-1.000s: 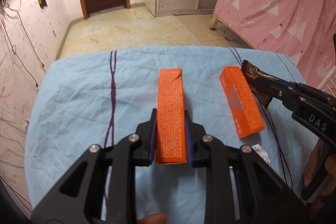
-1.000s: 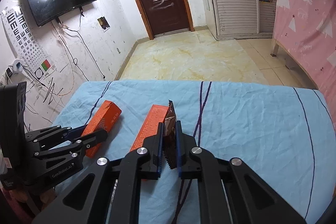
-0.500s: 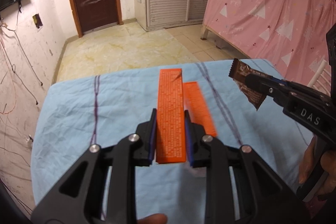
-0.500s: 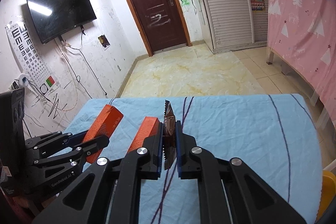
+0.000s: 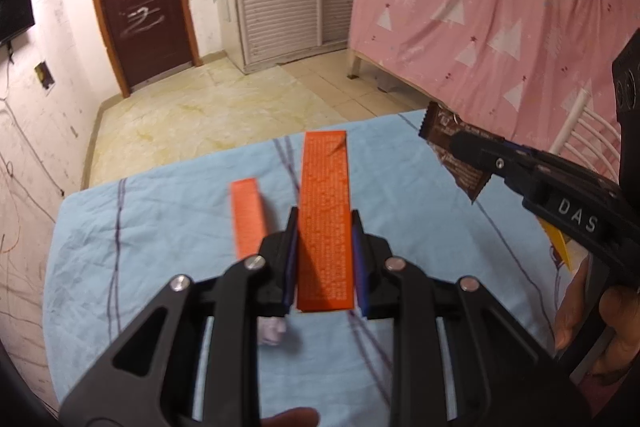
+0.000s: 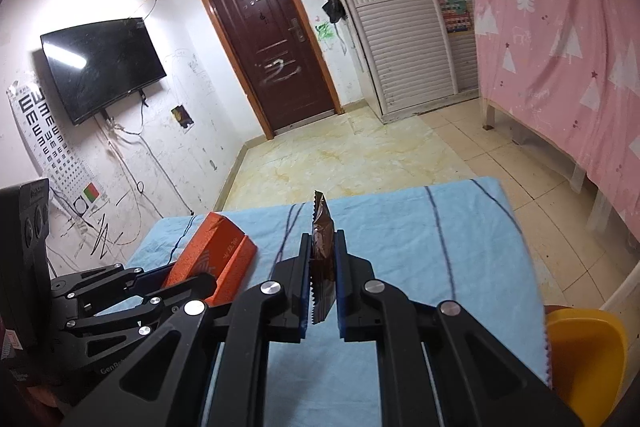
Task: Collect trash
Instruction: 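Carry the orange block and brown packet over the yellow bin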
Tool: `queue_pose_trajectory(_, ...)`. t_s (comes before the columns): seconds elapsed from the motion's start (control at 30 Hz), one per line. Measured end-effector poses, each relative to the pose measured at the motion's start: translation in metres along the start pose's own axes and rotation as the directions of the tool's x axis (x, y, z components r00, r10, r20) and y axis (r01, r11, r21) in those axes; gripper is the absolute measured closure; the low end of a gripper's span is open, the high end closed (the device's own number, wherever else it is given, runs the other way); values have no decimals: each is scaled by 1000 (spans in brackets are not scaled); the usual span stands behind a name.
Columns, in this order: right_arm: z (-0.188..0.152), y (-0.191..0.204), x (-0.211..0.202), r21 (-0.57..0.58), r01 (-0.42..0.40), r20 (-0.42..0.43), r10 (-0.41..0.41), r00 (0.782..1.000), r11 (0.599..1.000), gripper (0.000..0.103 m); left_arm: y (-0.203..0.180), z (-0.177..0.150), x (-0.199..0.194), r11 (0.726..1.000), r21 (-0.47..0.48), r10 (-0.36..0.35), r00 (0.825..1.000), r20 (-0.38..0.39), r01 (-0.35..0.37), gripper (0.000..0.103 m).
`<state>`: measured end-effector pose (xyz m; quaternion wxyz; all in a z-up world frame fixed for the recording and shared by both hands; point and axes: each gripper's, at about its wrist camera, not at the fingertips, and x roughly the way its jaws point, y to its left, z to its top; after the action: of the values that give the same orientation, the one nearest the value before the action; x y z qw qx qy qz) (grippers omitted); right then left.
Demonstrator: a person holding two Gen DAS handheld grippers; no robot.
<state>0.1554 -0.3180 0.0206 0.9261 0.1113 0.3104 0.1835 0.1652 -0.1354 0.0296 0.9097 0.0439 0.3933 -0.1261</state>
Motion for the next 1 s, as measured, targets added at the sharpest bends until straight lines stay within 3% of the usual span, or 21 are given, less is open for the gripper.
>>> queue_pose_trajectory(0.53, -21, -95, -74, 128, 88, 89, -100, 991, 988, 99, -91, 3, 7, 992, 109, -66, 998, -17, 68, 81)
queue_pose_trajectory(1.0, -60, -169, -129, 225, 229, 111, -258, 960, 947, 99, -170, 8, 13, 965, 205, -157, 986, -55, 165, 81)
